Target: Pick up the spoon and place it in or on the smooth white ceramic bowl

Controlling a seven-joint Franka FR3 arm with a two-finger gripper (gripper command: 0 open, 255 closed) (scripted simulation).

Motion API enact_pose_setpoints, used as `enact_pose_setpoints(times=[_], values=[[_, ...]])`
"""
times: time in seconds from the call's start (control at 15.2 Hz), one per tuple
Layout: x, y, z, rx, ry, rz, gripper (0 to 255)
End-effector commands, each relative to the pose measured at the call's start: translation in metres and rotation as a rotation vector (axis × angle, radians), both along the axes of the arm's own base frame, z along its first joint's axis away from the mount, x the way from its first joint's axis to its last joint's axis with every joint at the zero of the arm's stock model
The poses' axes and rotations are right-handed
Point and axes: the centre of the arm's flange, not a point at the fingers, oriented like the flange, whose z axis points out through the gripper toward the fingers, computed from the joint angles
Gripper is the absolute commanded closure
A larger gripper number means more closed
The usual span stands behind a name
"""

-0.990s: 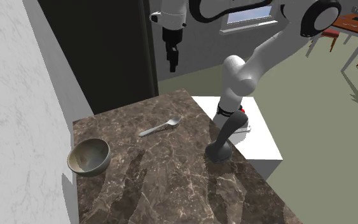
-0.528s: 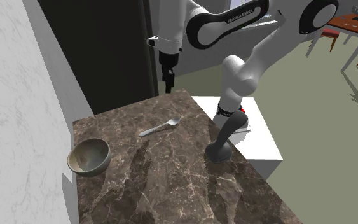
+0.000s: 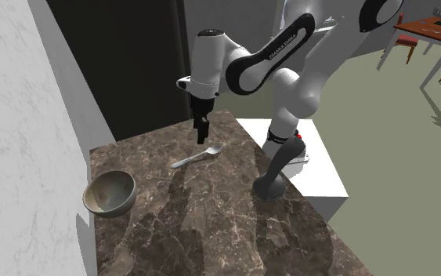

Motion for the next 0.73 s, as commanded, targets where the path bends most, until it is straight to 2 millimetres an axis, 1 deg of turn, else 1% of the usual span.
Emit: enact_pose_setpoints(times=[0.0,0.07,0.13,0.66], values=[[0.003,0.015,-0.016,0.026,-0.016,0.006,0],[0.005,0.022,-0.026,0.038,-0.022,0.01,0],[0.006,0.026,-0.03,0.044,-0.024,0.012,0],[0.014,0.033,-0.069,0.044,-0.024,0.012,0]])
